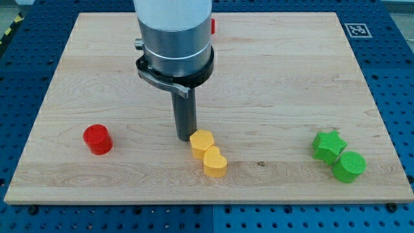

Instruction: Slide the red circle closer to yellow hexagon and yellow heart

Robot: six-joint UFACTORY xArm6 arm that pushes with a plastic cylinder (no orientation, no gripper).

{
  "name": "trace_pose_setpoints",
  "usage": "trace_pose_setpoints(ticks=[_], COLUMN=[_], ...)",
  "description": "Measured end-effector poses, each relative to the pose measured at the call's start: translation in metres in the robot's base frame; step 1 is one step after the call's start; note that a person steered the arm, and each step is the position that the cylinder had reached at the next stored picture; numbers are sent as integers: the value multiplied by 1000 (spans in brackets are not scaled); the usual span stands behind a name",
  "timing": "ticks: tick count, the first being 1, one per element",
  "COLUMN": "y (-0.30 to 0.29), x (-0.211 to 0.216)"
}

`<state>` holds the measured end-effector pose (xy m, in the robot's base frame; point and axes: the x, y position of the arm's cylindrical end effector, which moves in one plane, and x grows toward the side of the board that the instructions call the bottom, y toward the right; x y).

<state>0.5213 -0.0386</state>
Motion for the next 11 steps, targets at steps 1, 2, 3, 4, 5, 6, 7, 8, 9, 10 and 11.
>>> trace_pose_setpoints(ticks=[1,2,3,4,5,6,7,8,9,10,11], y=[0,0,-2,-32,-86,-143,-193,-196,-181,-147,-110], x=[6,6,-6,-54,-78,-66,-43,-4,12,13,19])
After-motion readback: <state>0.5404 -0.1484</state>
